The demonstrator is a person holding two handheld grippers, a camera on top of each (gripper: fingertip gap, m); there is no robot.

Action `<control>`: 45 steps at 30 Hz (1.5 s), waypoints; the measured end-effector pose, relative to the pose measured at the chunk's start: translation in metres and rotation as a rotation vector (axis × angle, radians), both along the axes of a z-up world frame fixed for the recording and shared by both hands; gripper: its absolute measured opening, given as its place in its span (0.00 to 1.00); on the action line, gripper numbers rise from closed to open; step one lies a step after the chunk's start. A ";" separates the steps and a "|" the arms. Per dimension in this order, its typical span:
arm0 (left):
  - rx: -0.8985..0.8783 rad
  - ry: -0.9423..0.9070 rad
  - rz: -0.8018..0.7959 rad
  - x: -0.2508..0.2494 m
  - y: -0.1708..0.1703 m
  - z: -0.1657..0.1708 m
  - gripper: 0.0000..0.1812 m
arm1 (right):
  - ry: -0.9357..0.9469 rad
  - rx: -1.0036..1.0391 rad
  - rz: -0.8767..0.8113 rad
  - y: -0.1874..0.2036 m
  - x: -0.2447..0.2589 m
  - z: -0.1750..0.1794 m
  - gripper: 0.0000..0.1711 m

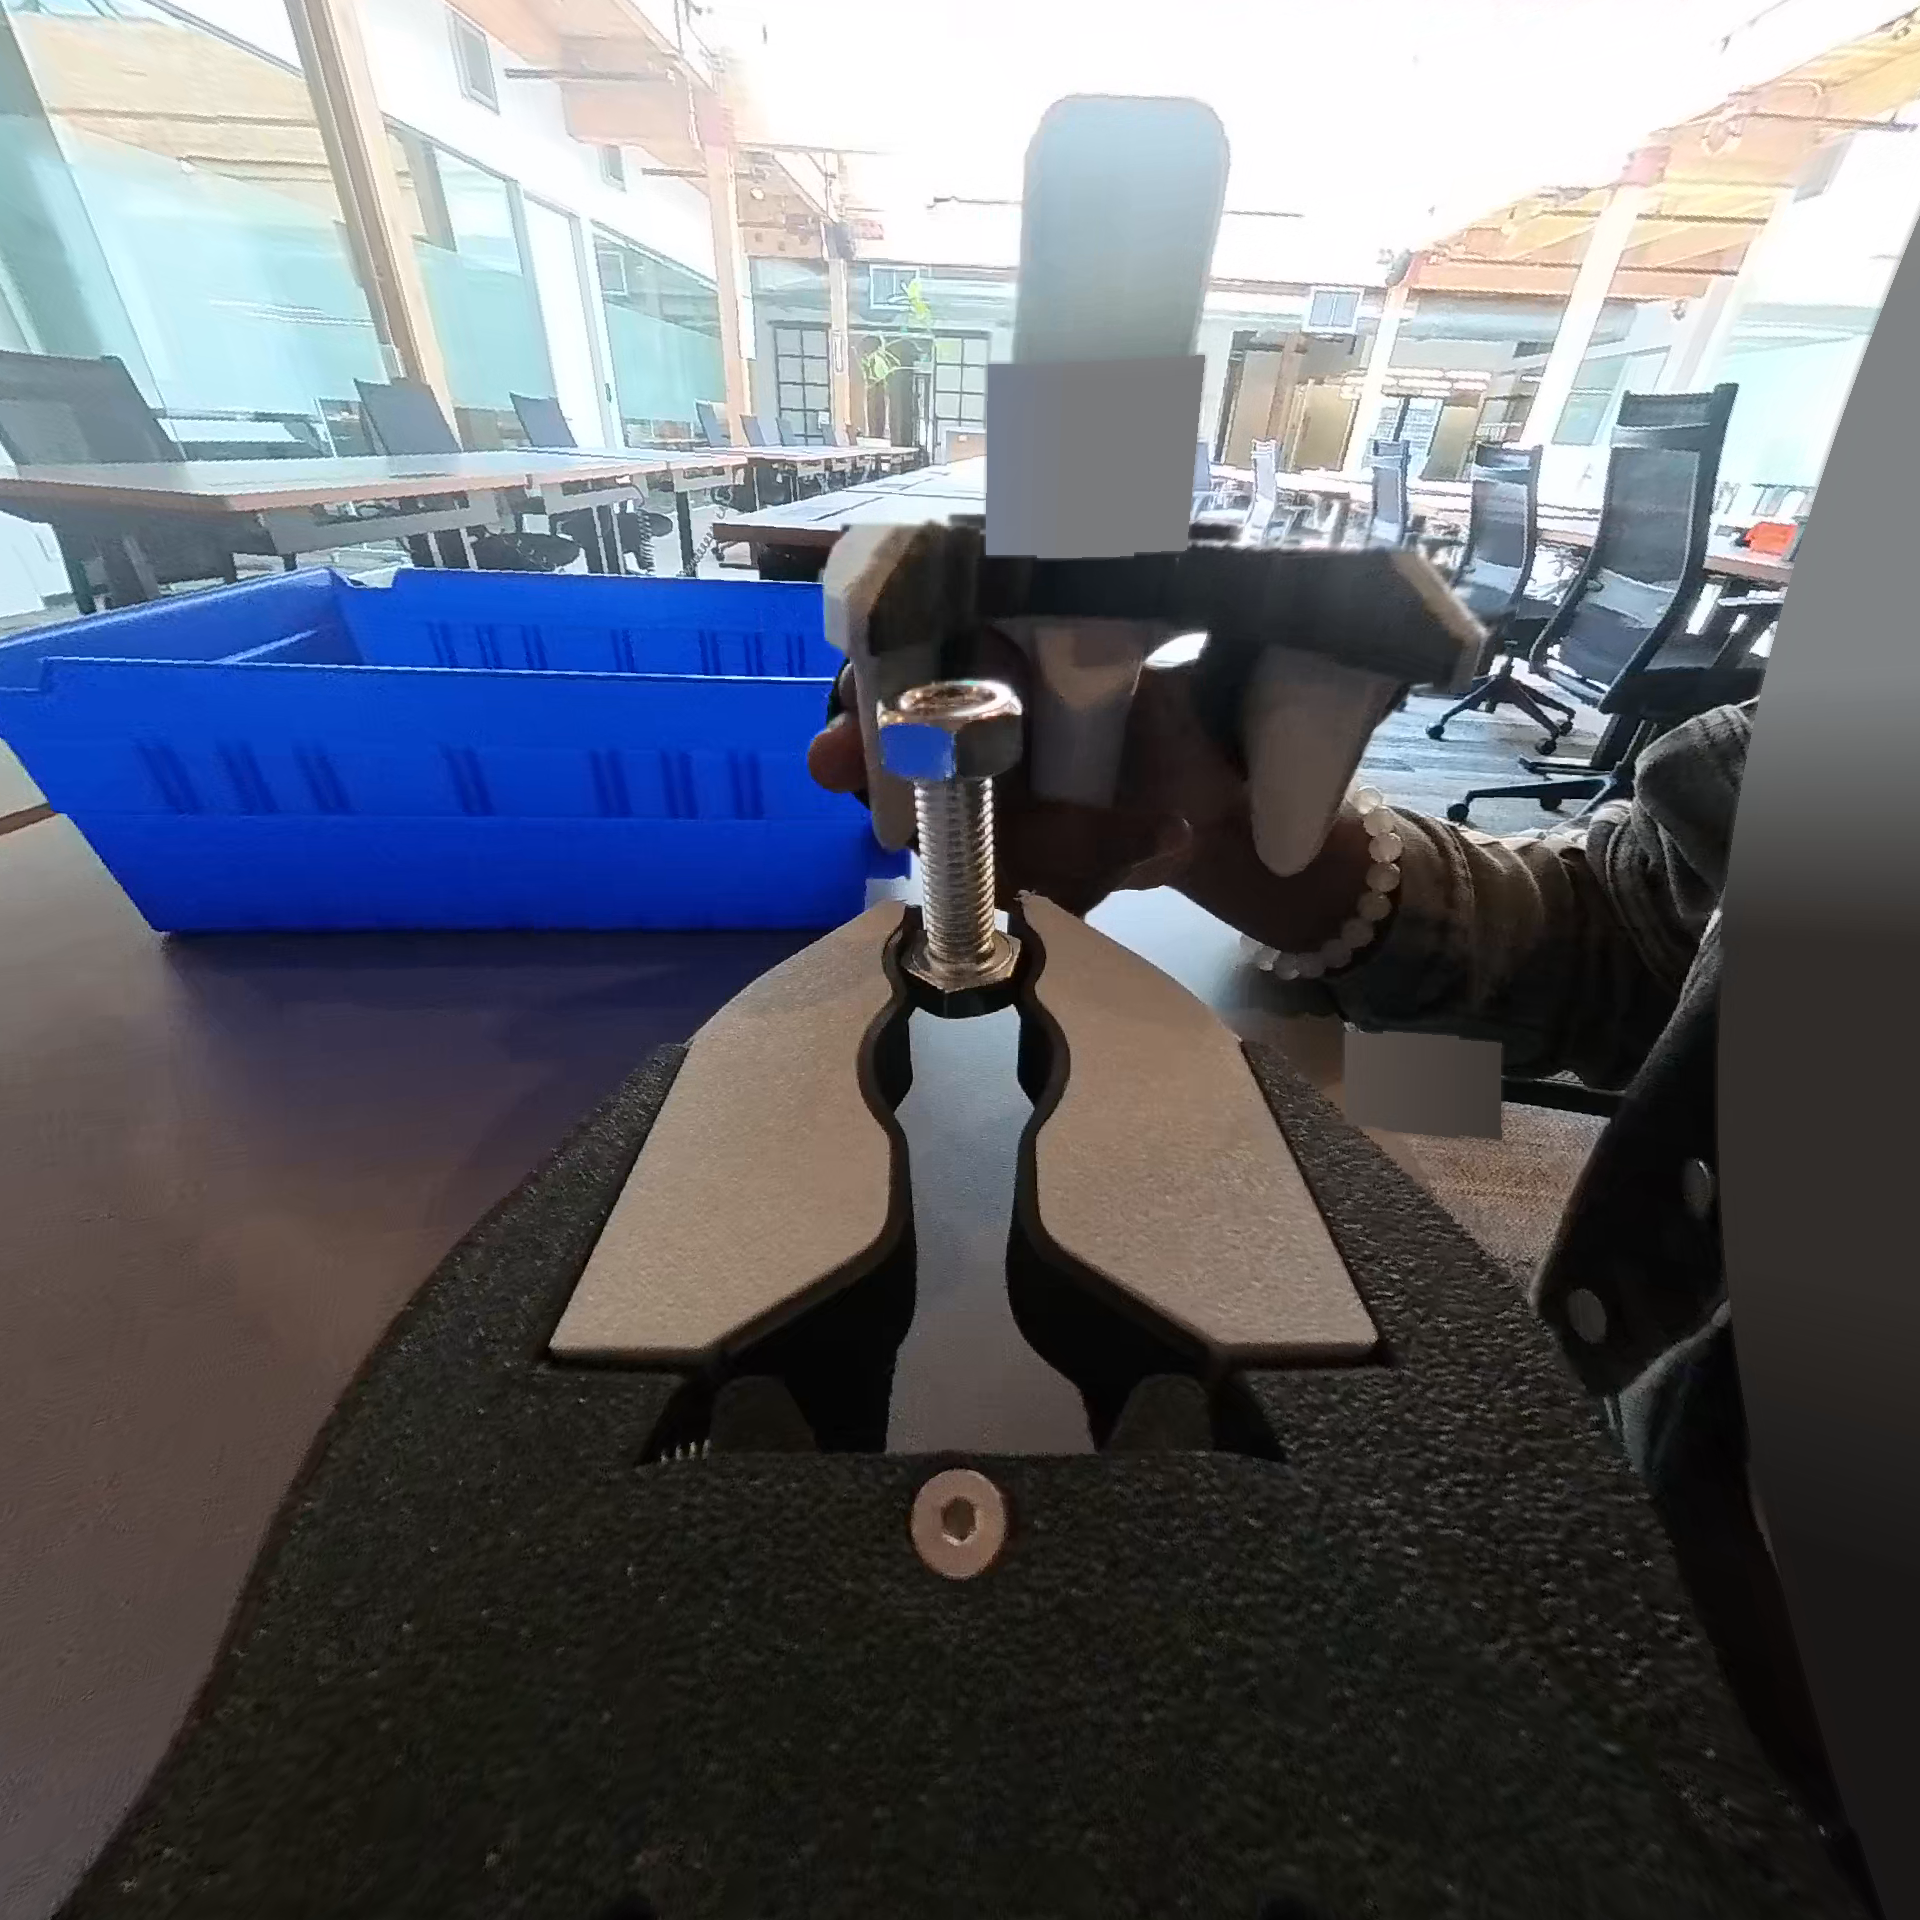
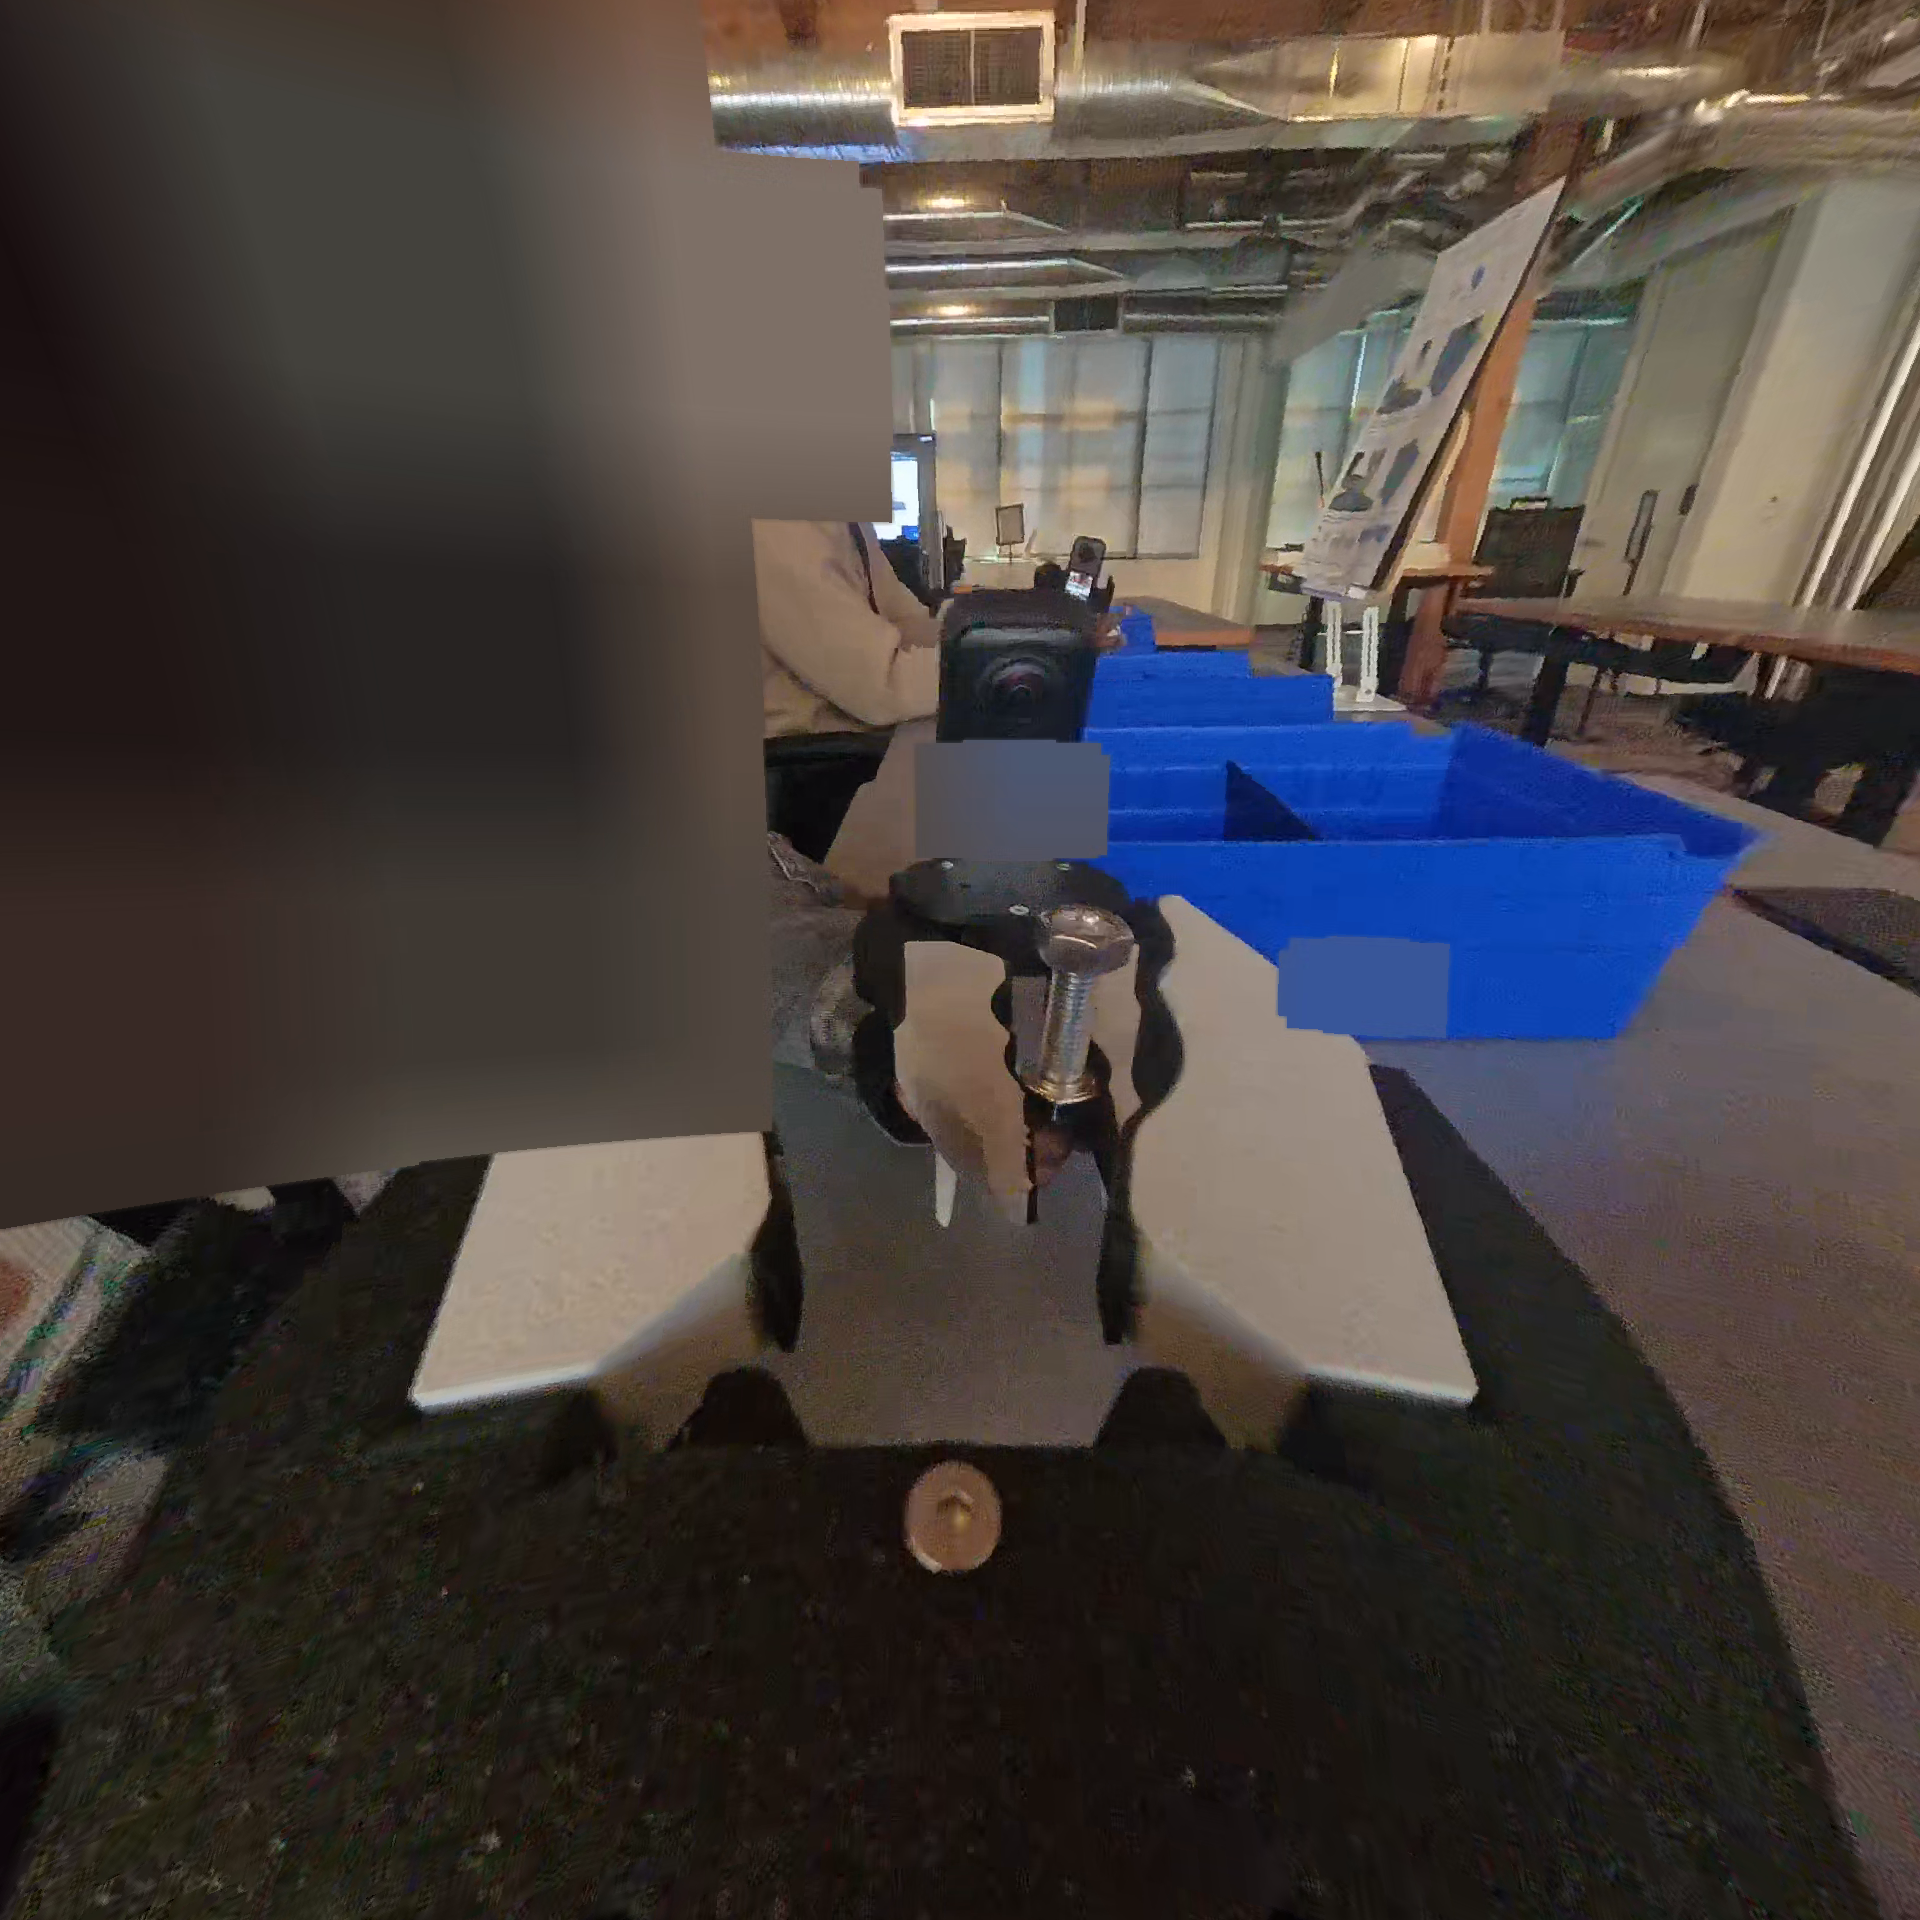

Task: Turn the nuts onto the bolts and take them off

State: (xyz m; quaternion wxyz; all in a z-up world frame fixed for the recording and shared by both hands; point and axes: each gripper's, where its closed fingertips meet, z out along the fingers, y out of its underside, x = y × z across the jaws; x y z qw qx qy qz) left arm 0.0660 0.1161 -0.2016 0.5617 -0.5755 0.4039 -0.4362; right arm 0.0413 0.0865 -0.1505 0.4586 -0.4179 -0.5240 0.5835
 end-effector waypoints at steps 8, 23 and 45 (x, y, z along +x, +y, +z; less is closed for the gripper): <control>0.004 -0.001 0.002 0.000 0.000 0.000 0.09 | -0.034 0.005 0.005 -0.002 -0.005 -0.006 0.40; 0.011 0.009 0.001 0.001 0.000 0.000 0.08 | -0.076 0.033 -0.018 0.001 -0.009 -0.013 0.36; 0.013 0.014 0.002 0.002 -0.001 -0.001 0.08 | 0.045 0.037 -0.024 0.008 0.014 0.003 0.00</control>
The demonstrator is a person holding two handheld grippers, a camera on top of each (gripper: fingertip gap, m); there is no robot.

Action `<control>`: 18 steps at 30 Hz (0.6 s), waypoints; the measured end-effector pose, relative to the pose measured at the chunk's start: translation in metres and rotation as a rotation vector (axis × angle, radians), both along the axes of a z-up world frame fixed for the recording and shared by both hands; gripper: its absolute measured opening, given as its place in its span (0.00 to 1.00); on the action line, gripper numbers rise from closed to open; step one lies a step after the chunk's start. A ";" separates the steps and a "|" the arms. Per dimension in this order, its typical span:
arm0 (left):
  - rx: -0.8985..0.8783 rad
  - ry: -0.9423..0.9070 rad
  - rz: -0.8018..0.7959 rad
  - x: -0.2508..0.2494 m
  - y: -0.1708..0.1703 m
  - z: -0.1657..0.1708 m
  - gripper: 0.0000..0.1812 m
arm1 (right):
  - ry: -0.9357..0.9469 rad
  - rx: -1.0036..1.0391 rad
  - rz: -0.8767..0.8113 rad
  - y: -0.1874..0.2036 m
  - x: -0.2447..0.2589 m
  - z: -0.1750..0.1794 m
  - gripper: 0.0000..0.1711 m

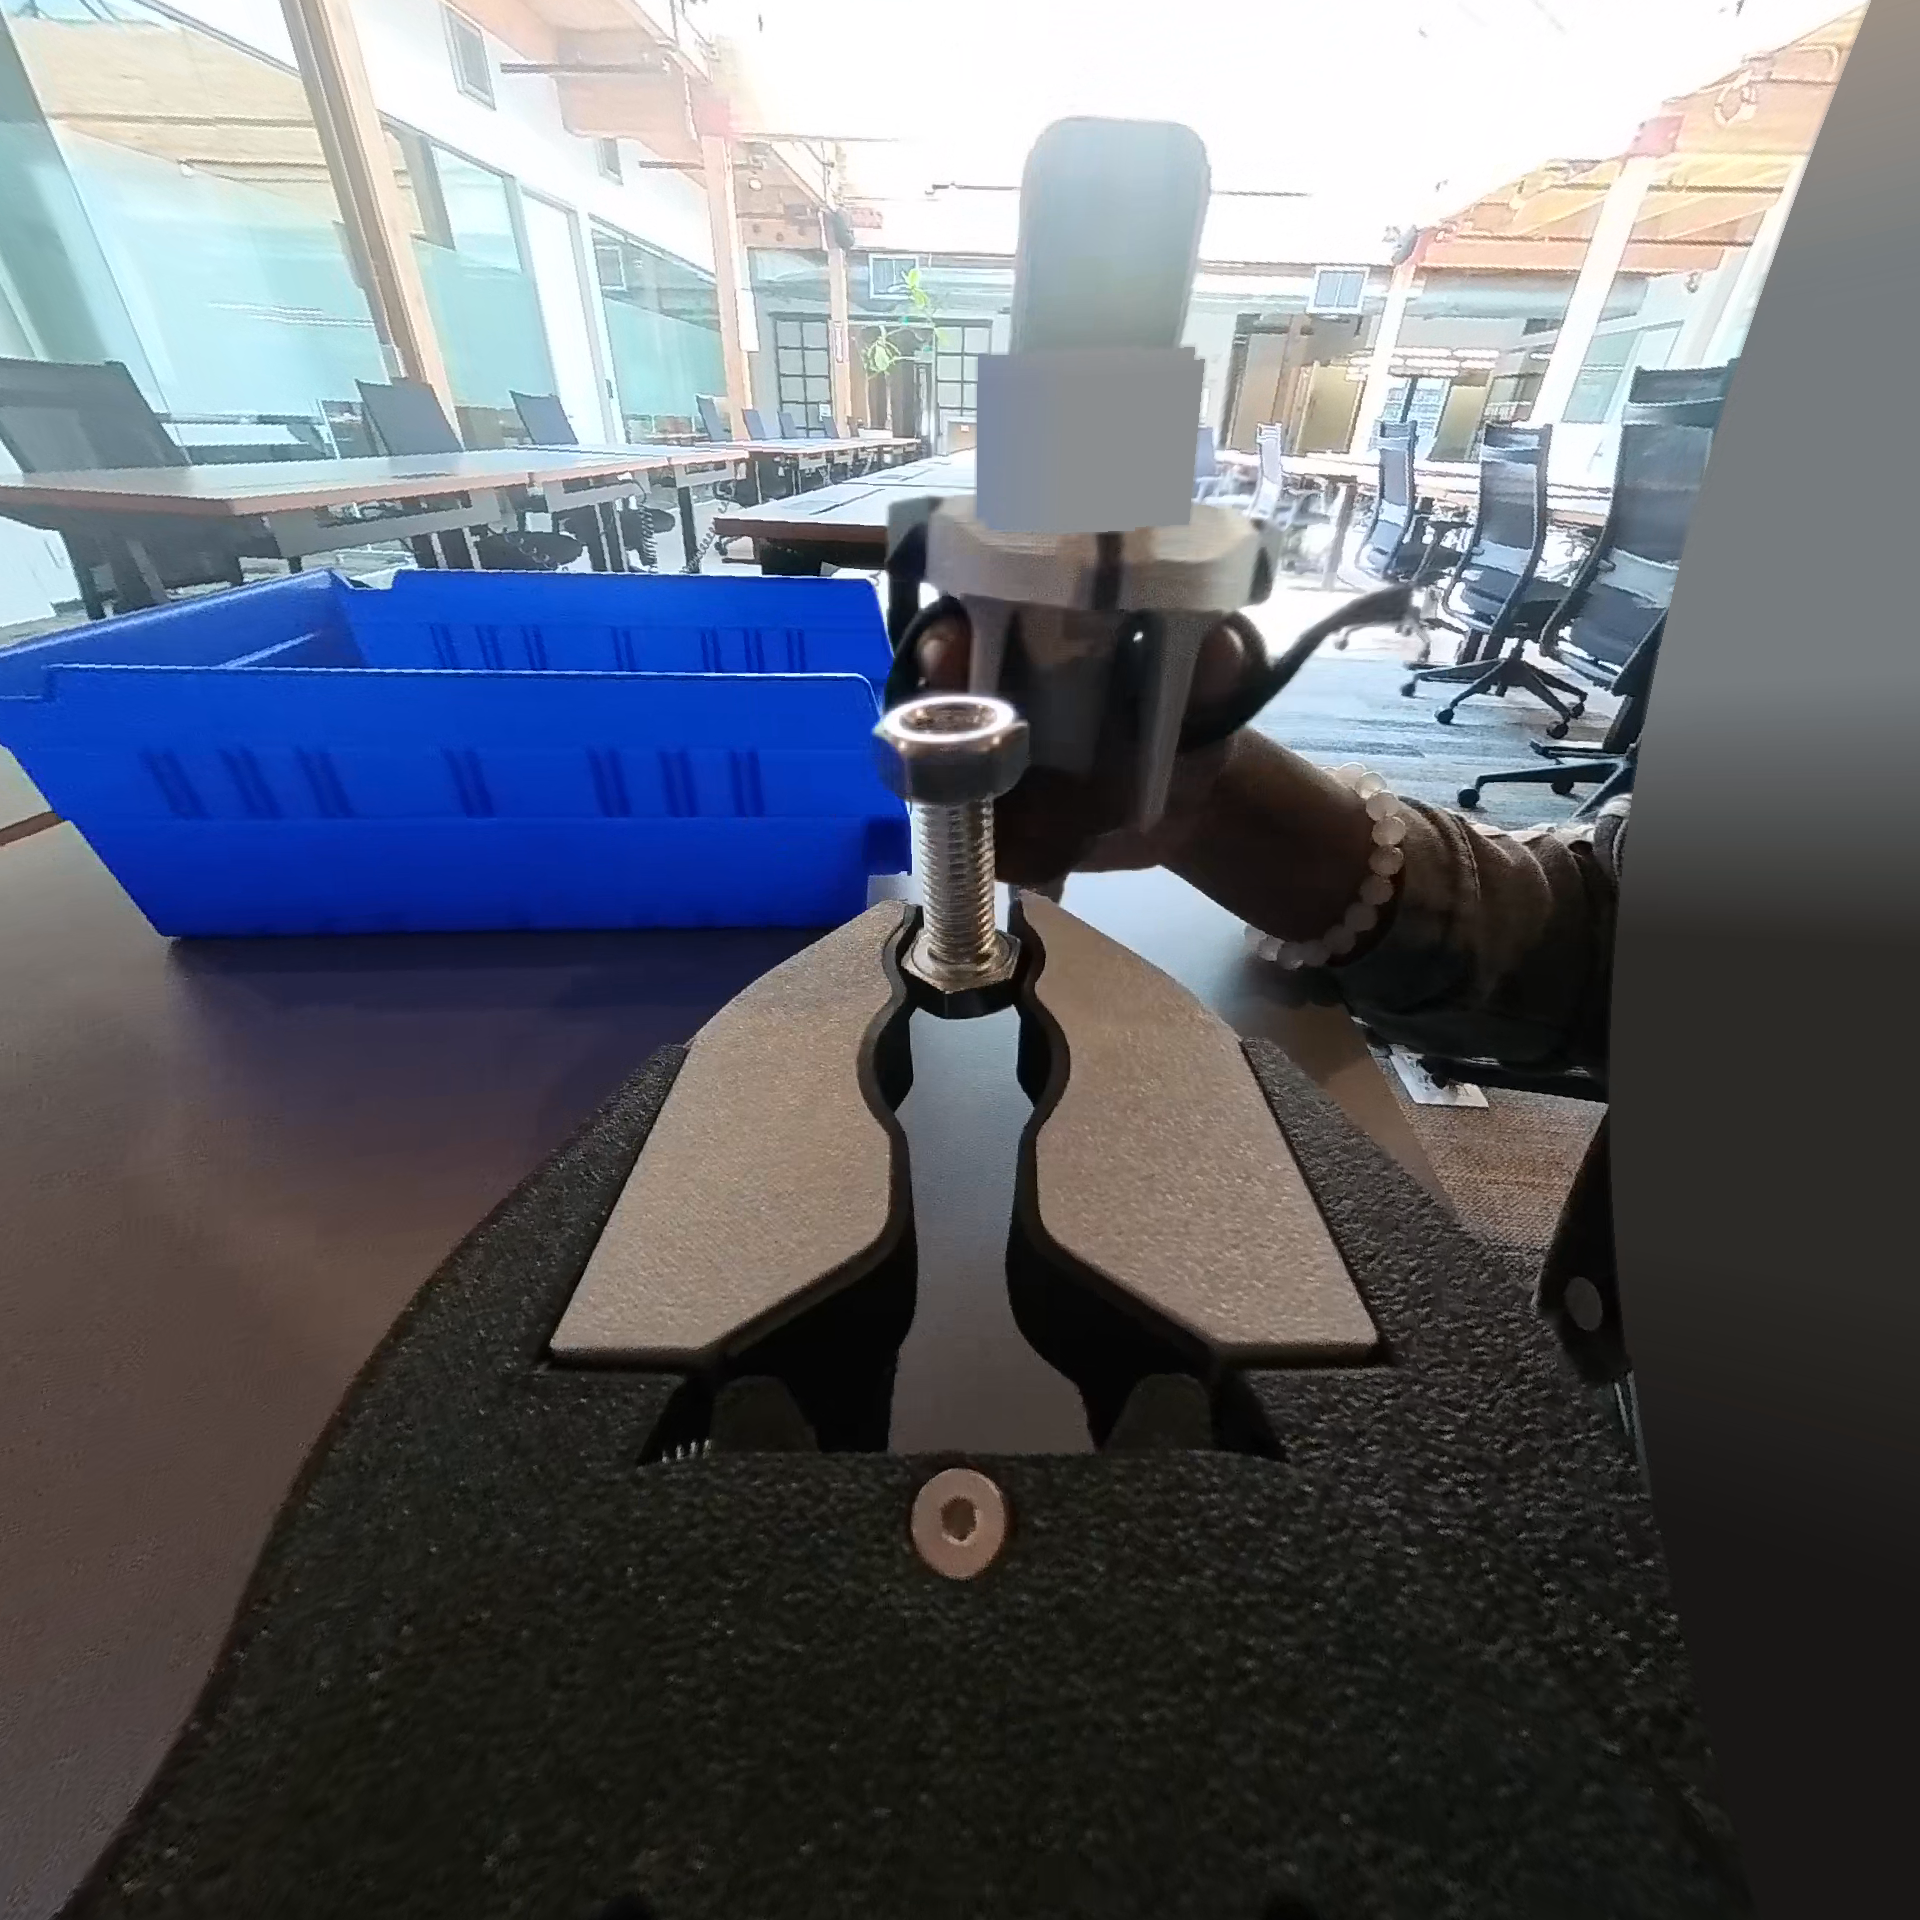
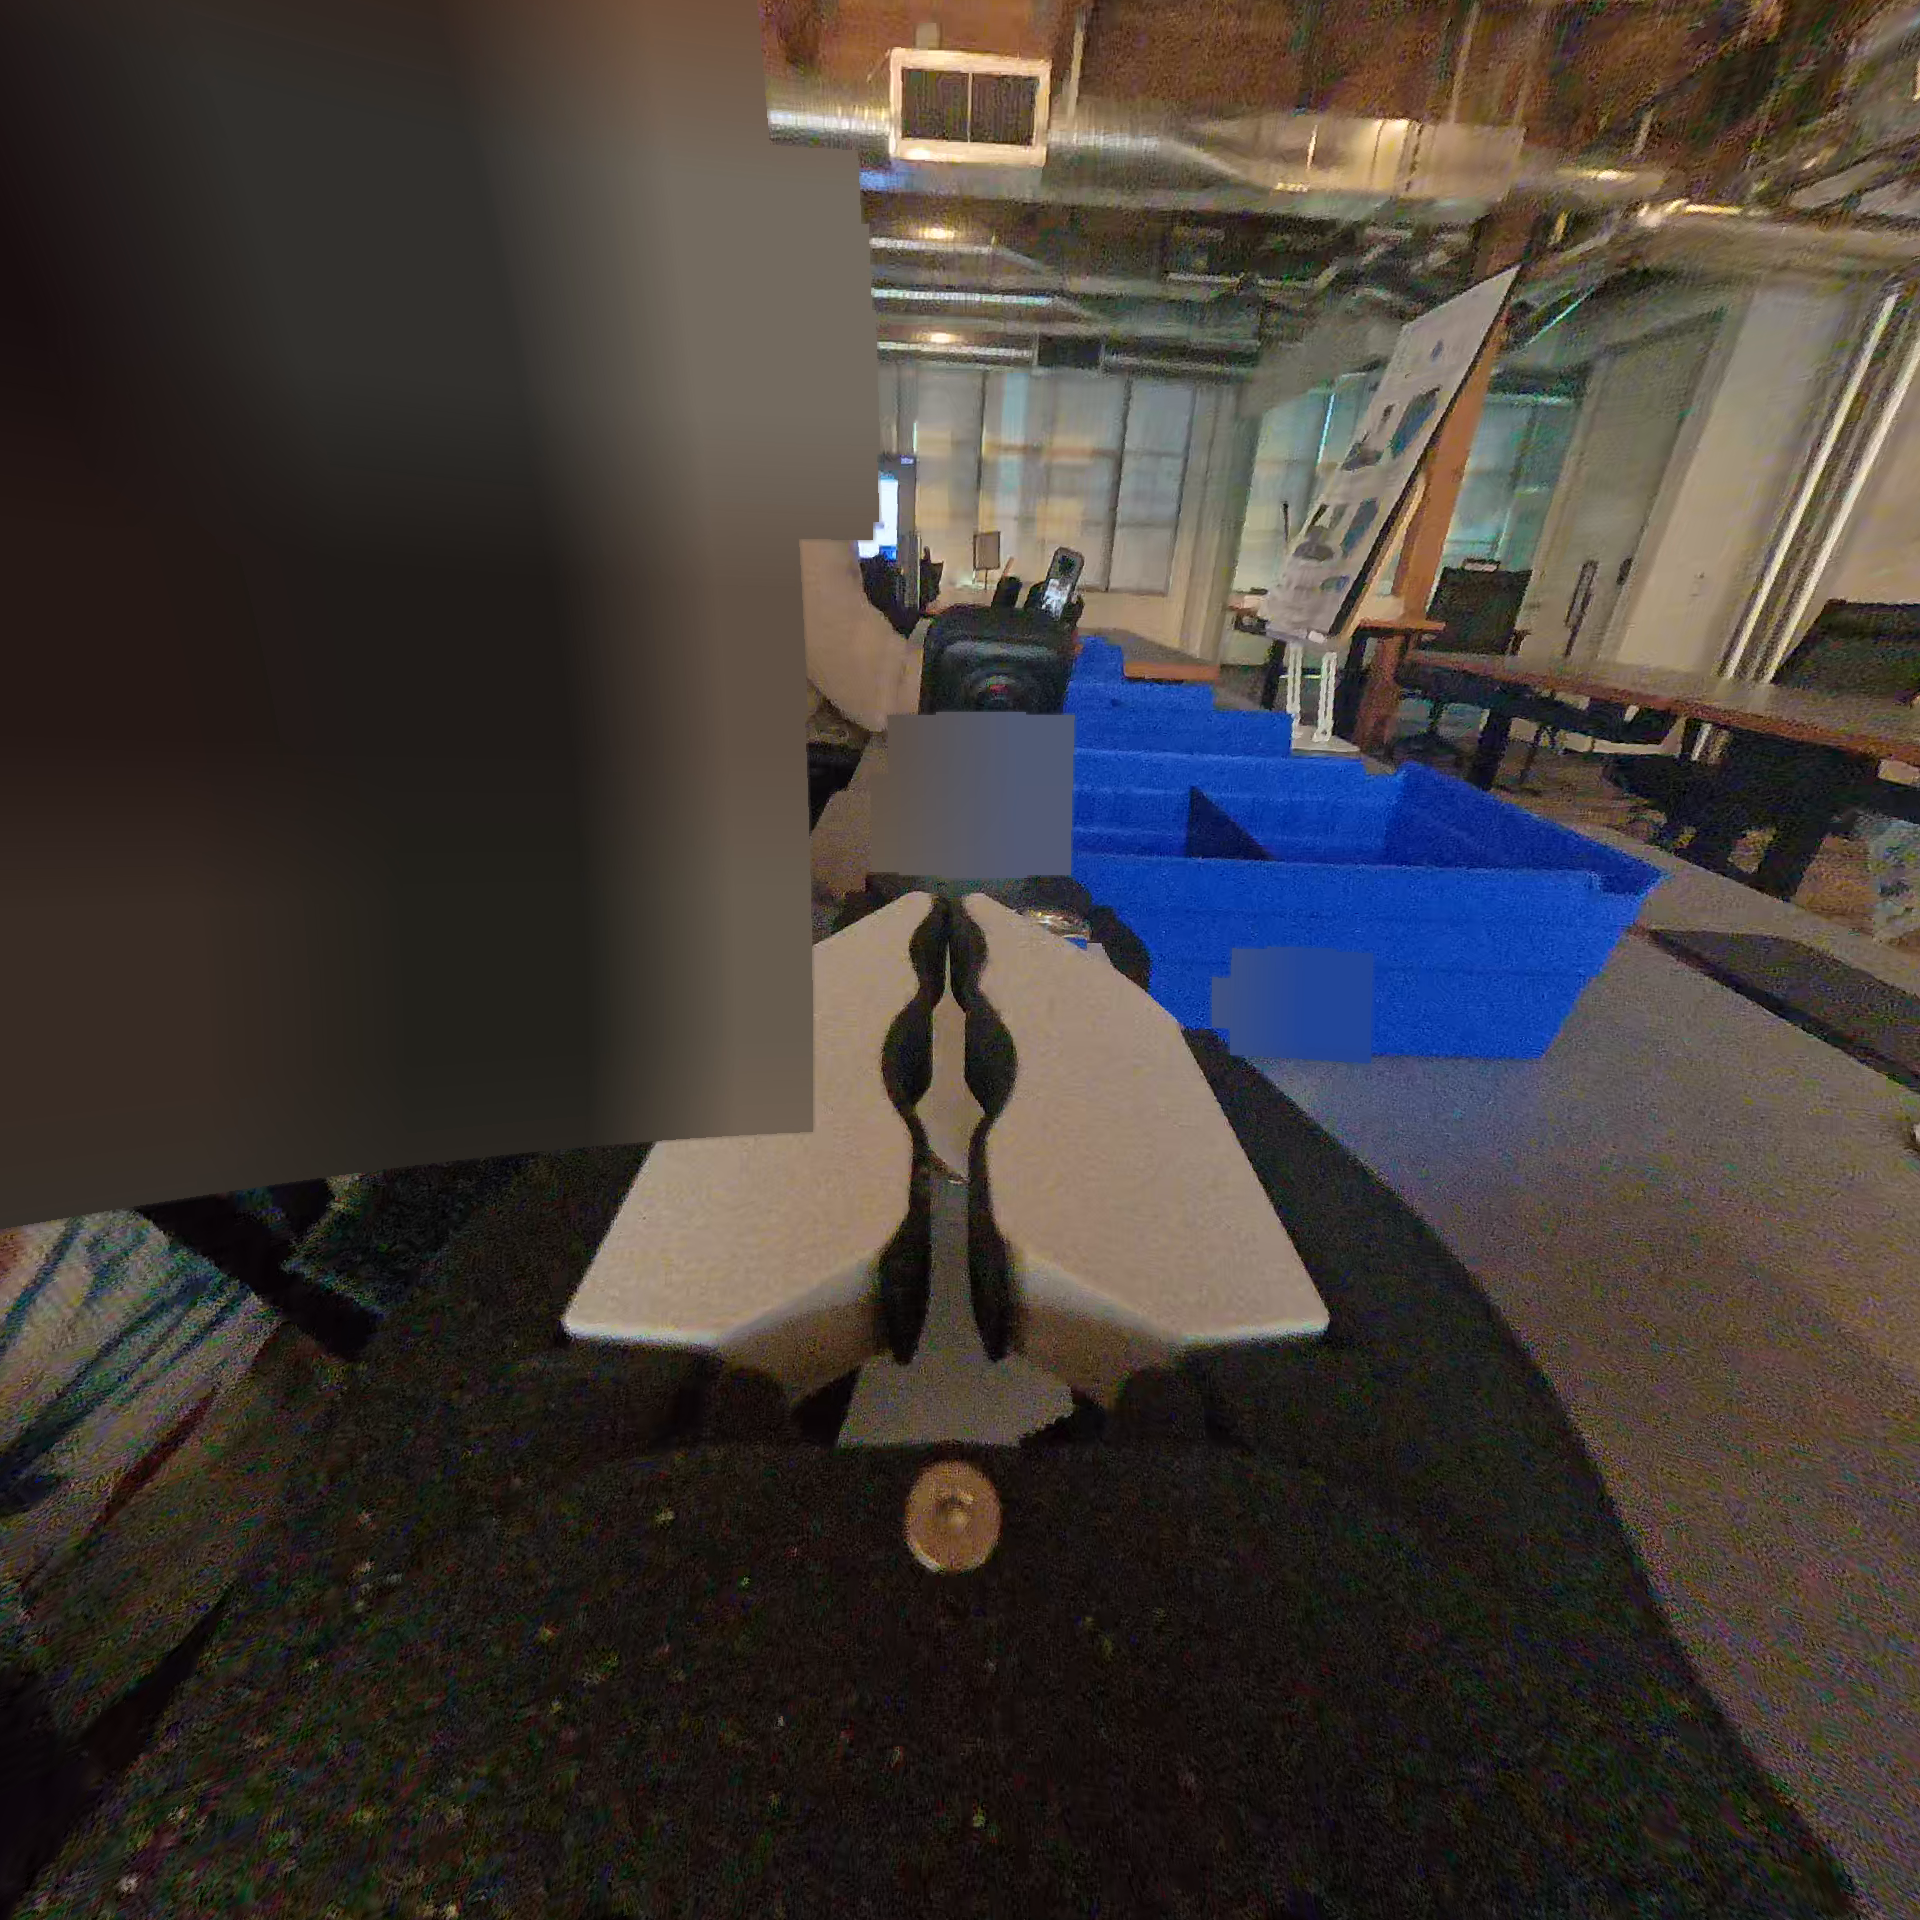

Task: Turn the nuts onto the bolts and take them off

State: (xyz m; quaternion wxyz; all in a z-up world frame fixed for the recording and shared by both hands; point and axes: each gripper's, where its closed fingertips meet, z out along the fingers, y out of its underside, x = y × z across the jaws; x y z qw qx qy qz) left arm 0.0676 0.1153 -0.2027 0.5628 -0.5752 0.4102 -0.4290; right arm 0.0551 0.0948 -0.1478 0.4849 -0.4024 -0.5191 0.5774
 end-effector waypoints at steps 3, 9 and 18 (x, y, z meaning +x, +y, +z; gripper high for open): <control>0.009 0.012 -0.006 0.001 -0.002 -0.001 0.09 | -0.034 -0.016 -0.056 0.009 -0.007 -0.004 0.10; 0.007 0.008 -0.006 0.001 -0.001 -0.001 0.09 | -0.147 -0.011 -0.028 0.000 -0.025 -0.020 0.38; 0.009 0.008 -0.009 0.001 -0.002 0.000 0.09 | -0.029 -0.015 -0.056 0.010 -0.007 -0.004 0.03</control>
